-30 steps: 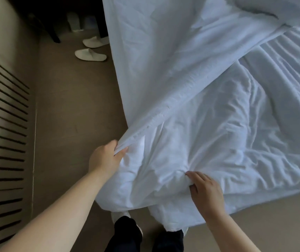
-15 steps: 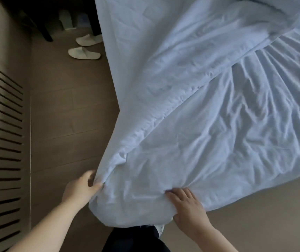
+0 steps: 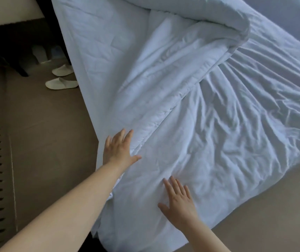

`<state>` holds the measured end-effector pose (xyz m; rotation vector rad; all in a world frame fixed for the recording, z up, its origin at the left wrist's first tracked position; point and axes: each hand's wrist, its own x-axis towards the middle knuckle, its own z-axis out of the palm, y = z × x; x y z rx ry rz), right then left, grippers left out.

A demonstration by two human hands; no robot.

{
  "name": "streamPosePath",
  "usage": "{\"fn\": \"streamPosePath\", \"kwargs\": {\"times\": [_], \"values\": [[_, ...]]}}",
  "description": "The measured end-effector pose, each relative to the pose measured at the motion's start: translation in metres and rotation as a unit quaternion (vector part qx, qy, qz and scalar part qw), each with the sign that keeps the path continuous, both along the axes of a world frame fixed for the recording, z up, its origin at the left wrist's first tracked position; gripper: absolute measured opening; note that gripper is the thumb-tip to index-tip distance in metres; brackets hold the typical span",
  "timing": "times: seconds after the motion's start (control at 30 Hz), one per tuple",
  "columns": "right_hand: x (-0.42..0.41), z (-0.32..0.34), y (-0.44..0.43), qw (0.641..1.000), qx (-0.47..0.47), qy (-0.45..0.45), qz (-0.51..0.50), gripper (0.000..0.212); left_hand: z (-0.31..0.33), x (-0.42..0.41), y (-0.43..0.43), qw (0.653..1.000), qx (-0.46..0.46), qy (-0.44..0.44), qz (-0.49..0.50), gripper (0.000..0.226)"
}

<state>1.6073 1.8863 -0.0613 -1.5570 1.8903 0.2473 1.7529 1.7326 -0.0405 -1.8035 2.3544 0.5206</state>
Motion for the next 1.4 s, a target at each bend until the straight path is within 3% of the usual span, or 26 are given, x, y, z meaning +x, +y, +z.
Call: {"fn": "streamPosePath", "kwargs": {"times": [0.13, 0.23, 0.27, 0.33, 0.43, 0.6, 0.7, 0.8, 0.87, 0.93, 1.0, 1.07, 1.1, 1.17, 1.27, 1.4], "values": [[0.018, -0.010, -0.045, 0.996, -0.008, -0.001, -0.084, 0.109, -0.018, -0.008, -0.054, 0.999, -0.003, -0.034, -0.041, 0.091], [0.036, -0.016, -0.090, 0.982, -0.051, -0.008, -0.181, 0.097, -0.043, 0.001, -0.087, 0.994, -0.041, 0.043, -0.096, 0.080], [0.043, -0.018, -0.107, 0.972, -0.060, -0.019, -0.227, 0.092, -0.047, 0.008, -0.097, 0.985, -0.067, 0.101, -0.122, 0.066], [0.057, -0.020, -0.144, 0.942, -0.109, -0.041, -0.316, 0.095, -0.041, 0.025, -0.121, 0.976, -0.080, 0.118, -0.163, 0.043], [0.073, -0.014, -0.196, 0.904, -0.140, -0.044, -0.401, 0.079, -0.021, 0.062, -0.171, 0.985, 0.078, 0.135, -0.080, 0.021], [0.111, 0.011, -0.281, 0.853, -0.224, -0.137, -0.452, 0.071, -0.013, 0.161, -0.229, 0.944, 0.129, 0.298, 0.054, 0.011], [0.137, 0.002, -0.327, 0.894, -0.229, -0.116, -0.367, 0.074, -0.029, 0.205, -0.223, 0.949, 0.170, 0.236, 0.120, 0.033], [0.155, -0.023, -0.339, 0.963, -0.089, -0.025, -0.255, 0.075, -0.055, 0.209, -0.229, 0.958, 0.227, 0.145, 0.101, 0.027], [0.153, -0.031, -0.337, 0.968, -0.049, -0.016, -0.244, 0.074, -0.061, 0.200, -0.240, 0.962, 0.248, 0.107, 0.040, 0.008], [0.146, -0.031, -0.336, 0.963, -0.070, -0.045, -0.257, 0.073, -0.060, 0.193, -0.250, 0.965, 0.253, 0.059, -0.042, 0.031], [0.137, -0.026, -0.336, 0.939, -0.117, -0.095, -0.308, 0.071, -0.050, 0.185, -0.260, 0.952, 0.284, 0.033, -0.107, 0.075], [0.126, -0.023, -0.337, 0.873, -0.163, -0.167, -0.429, 0.071, -0.035, 0.170, -0.272, 0.944, 0.293, 0.026, -0.151, 0.118], [0.119, -0.021, -0.339, 0.832, -0.186, -0.193, -0.487, 0.073, -0.029, 0.158, -0.278, 0.944, 0.285, 0.040, -0.160, 0.126], [0.099, -0.015, -0.345, 0.775, -0.214, -0.211, -0.556, 0.075, -0.014, 0.126, -0.296, 0.958, 0.234, 0.092, -0.142, 0.126], [0.066, -0.010, -0.363, 0.737, -0.217, -0.222, -0.600, 0.076, -0.001, 0.070, -0.327, 0.970, 0.093, 0.135, -0.178, 0.112], [0.029, -0.008, -0.400, 0.680, -0.250, -0.271, -0.634, 0.065, -0.009, -0.003, -0.376, 0.959, 0.004, 0.040, -0.282, 0.102]]}}
